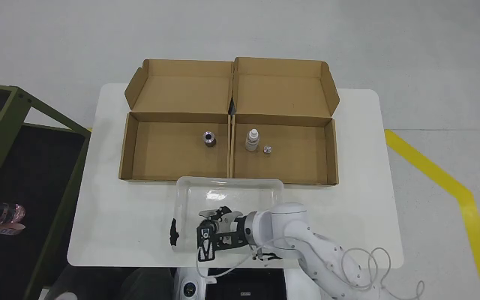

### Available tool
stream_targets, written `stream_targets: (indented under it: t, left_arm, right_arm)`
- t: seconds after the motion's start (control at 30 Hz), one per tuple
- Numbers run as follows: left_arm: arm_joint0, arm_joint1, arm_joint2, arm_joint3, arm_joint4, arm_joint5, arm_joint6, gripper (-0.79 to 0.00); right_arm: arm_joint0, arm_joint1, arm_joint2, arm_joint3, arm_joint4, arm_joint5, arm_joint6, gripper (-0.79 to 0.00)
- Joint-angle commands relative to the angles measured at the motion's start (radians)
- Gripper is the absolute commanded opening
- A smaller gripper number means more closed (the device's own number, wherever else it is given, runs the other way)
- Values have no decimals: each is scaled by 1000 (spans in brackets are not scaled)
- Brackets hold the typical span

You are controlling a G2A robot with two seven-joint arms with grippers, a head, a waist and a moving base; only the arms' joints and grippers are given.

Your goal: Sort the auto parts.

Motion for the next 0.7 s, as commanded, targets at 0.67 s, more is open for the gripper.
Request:
stream_targets:
  t: [0.67]
  left_arm:
    - [0, 0, 0, 0, 0, 0, 0, 0]
  right_arm:
    - [81, -16, -67, 137, 33, 32, -19, -296]
